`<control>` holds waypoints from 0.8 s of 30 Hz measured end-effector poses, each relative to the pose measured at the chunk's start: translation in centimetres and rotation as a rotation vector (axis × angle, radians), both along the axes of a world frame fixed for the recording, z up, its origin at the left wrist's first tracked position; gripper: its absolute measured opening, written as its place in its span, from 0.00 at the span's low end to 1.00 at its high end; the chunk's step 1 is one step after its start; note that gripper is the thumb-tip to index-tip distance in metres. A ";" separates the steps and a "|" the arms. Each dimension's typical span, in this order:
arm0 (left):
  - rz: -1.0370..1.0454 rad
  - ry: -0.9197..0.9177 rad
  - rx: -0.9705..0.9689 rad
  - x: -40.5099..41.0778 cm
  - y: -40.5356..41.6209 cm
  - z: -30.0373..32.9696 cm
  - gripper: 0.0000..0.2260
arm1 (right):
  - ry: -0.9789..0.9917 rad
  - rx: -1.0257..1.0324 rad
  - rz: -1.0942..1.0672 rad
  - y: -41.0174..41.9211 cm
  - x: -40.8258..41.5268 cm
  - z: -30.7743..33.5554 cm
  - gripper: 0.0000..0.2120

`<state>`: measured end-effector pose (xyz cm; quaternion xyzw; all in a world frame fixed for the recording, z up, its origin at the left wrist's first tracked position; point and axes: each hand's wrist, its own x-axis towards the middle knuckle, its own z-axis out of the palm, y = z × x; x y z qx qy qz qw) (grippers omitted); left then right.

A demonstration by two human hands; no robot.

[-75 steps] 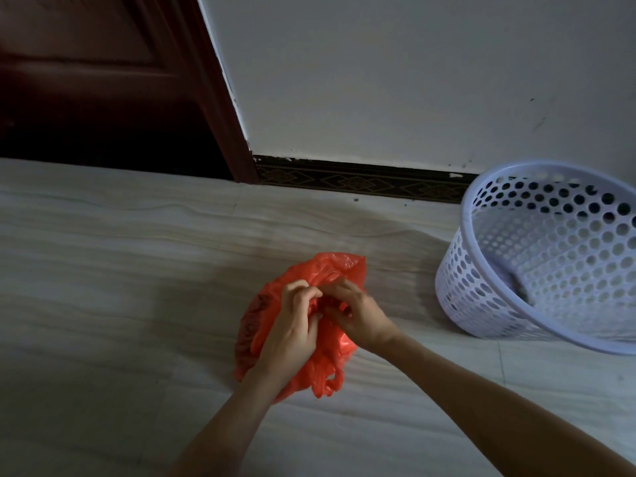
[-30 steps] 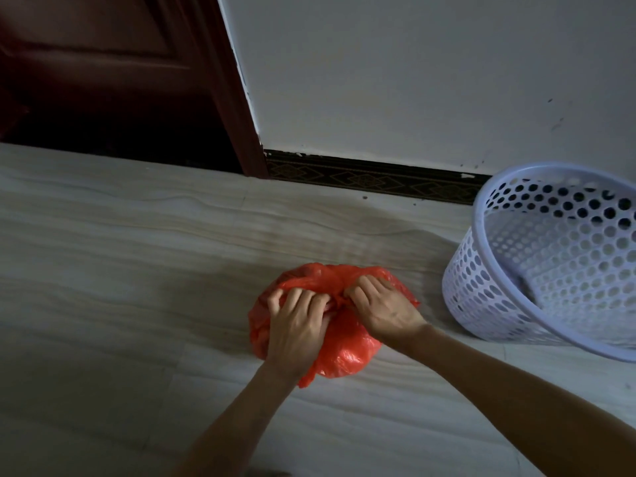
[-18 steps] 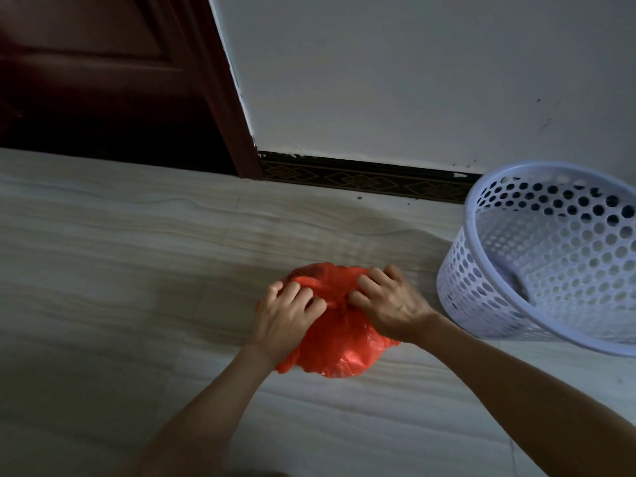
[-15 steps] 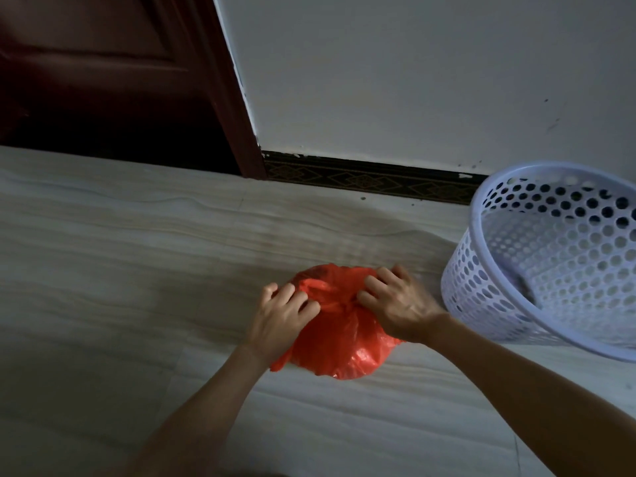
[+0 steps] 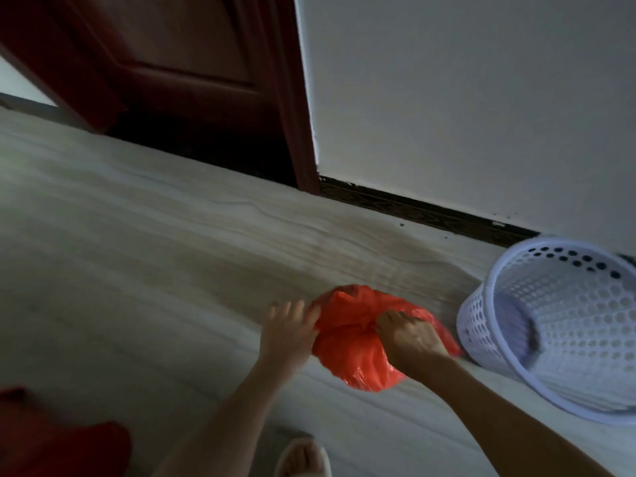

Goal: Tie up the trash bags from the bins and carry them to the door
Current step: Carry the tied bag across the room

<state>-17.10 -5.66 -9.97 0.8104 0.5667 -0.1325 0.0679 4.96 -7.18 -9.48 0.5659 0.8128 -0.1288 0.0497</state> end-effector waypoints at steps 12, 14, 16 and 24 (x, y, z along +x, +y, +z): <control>0.627 -0.428 0.117 -15.6 -2.5 42.2 0.15 | -0.027 -0.236 0.069 5.5 -16.9 42.2 0.18; 0.697 -0.476 0.188 -18.6 -2.8 48.1 0.16 | 0.009 -0.227 0.077 6.5 -20.6 48.0 0.17; 0.803 -0.518 0.283 -21.8 -2.2 52.8 0.17 | 0.053 -0.177 0.106 8.1 -24.3 52.8 0.15; 1.100 -0.683 0.560 -32.5 4.6 61.2 0.18 | 0.340 -0.052 0.178 18.0 -39.5 61.8 0.11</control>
